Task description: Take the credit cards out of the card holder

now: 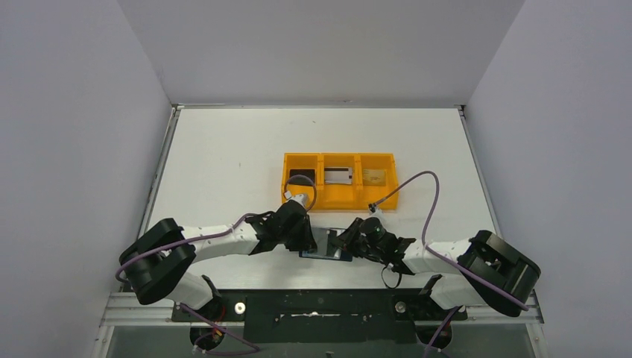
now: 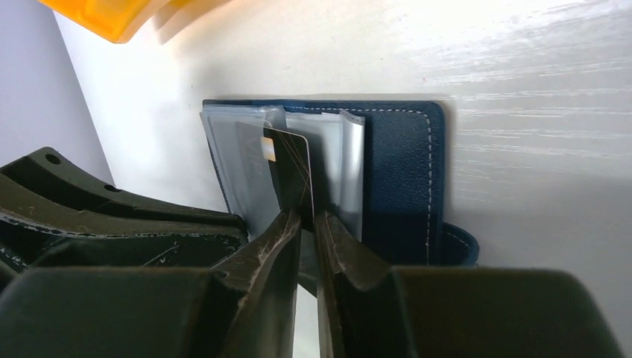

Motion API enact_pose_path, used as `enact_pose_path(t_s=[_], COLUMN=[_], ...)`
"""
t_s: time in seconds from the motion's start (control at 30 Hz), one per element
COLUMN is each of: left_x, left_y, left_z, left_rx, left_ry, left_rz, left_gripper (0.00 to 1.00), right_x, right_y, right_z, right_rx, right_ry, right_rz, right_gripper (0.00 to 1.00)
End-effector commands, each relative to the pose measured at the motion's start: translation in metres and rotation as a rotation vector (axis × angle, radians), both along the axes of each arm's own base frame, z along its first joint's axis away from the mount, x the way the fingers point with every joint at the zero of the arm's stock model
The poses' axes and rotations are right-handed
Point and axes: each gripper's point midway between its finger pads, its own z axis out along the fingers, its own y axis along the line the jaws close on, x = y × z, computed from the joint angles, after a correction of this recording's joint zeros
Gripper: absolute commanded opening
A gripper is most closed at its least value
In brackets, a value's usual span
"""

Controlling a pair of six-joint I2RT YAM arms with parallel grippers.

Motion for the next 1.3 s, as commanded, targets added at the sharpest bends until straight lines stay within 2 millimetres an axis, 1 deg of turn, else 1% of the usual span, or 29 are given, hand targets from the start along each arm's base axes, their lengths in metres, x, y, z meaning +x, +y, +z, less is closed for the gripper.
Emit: enact_pose_path(t_s=[0.0, 0.07, 0.1, 0.17, 0.23, 0.27, 0.37, 0.5, 0.63, 0.67, 0.73, 0.83, 0.9, 1.0, 1.13, 1.2, 1.27], left_x=[-0.013, -0.011, -0.01, -0.008, -0.006, -0.005, -0.002, 0.004, 0.015, 0.015, 0.014, 0.009, 0.006, 0.003, -0.005, -0.007, -0.009], left_y=[0.031, 0.031, 0.031, 0.032, 0.031, 0.03, 0.023, 0.01, -0.017, -0.023, -0.033, -0.041, -0.04, -0.033, -0.023, -0.016, -0.012], left_z=[-0.028, -0.027, -0.026, -0.025, -0.022, -0.02, -0.011, 0.009, 0.042, 0.047, 0.051, 0.046, 0.036, 0.02, -0.004, -0.012, -0.017], left_rx=[0.131, 0.132, 0.133, 0.139, 0.136, 0.131, 0.104, 0.048, -0.061, -0.087, -0.124, -0.145, -0.137, -0.102, -0.037, -0.003, 0.019], left_ry=[0.046, 0.04, 0.038, 0.031, 0.017, 0.009, -0.013, -0.052, -0.116, -0.125, -0.123, -0.106, -0.085, -0.051, 0.007, 0.025, 0.035], left_rz=[0.029, 0.034, 0.035, 0.041, 0.039, 0.033, 0.018, -0.004, -0.052, -0.072, -0.103, -0.138, -0.133, -0.115, -0.097, -0.083, -0.074], left_gripper=[0.15, 0.15, 0.15, 0.15, 0.18, 0.2, 0.22, 0.28, 0.32, 0.32, 0.32, 0.32, 0.31, 0.3, 0.25, 0.23, 0.21], right_x=[0.002, 0.003, 0.003, 0.002, 0.002, 0.002, 0.001, -0.001, -0.003, -0.004, -0.003, -0.002, -0.002, -0.002, -0.001, -0.001, -0.002], right_y=[-0.006, -0.007, -0.01, -0.015, -0.021, -0.023, -0.027, -0.028, -0.028, -0.028, -0.027, -0.027, -0.027, -0.025, -0.022, -0.02, -0.018], right_z=[0.002, 0.005, 0.004, 0.003, 0.003, 0.003, 0.006, 0.003, -0.004, -0.005, -0.006, -0.006, -0.007, -0.007, -0.003, 0.0, 0.002], right_rx=[0.033, 0.044, 0.036, 0.017, 0.0, -0.009, -0.014, -0.023, -0.041, -0.04, -0.035, -0.033, -0.031, -0.024, 0.007, 0.035, 0.065], right_ry=[-0.034, -0.042, -0.039, -0.033, -0.034, -0.034, -0.043, -0.031, -0.008, -0.006, -0.006, -0.006, -0.004, -0.005, -0.016, -0.024, -0.03], right_rz=[-0.021, -0.026, -0.034, -0.051, -0.064, -0.067, -0.069, -0.052, -0.045, -0.046, -0.047, -0.05, -0.054, -0.049, -0.047, -0.047, -0.048], right_gripper=[0.09, 0.01, 0.0, 0.0, 0.0, 0.0, 0.0, 0.0, 0.0, 0.0, 0.01, 0.02, 0.03, 0.04, 0.07, 0.1, 0.16])
